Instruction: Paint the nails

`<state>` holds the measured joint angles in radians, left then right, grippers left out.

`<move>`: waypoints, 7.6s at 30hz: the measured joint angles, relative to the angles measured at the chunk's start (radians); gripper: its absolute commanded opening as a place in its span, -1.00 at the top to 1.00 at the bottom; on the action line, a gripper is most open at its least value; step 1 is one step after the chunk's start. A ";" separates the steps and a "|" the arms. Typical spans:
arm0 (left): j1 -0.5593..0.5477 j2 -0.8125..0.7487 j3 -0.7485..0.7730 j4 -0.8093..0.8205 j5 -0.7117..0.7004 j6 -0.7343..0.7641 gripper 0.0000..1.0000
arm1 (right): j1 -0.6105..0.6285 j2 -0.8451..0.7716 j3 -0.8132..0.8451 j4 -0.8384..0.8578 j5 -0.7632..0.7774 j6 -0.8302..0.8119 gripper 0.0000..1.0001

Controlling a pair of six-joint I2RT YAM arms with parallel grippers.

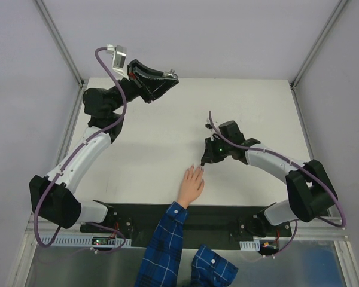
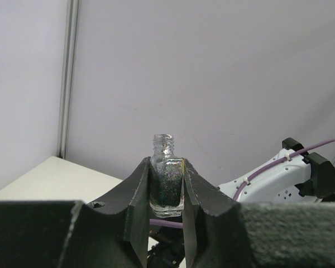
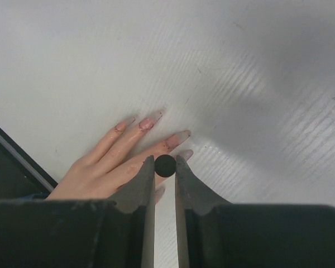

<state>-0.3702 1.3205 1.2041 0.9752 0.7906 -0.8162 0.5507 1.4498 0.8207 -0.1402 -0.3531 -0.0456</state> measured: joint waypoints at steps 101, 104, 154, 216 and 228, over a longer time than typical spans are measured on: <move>0.078 0.067 0.043 0.042 0.043 -0.086 1.00 | 0.022 0.157 0.107 -0.010 0.058 -0.018 0.99; 0.078 0.066 0.042 0.042 0.043 -0.086 1.00 | 0.022 0.154 0.106 -0.016 0.058 -0.018 0.99; 0.084 0.063 0.041 0.038 0.043 -0.086 1.00 | 0.007 0.177 0.124 -0.033 0.081 -0.008 0.99; 0.084 0.037 0.040 0.031 0.043 -0.085 1.00 | 0.046 0.179 0.151 -0.059 0.060 -0.012 0.99; 0.084 0.027 0.031 0.030 0.043 -0.085 1.00 | 0.044 0.167 0.143 -0.085 0.095 -0.007 0.99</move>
<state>-0.2859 1.3476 1.2350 1.0054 0.8337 -0.9009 0.5945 1.6165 0.9638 -0.2256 -0.2577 -0.0528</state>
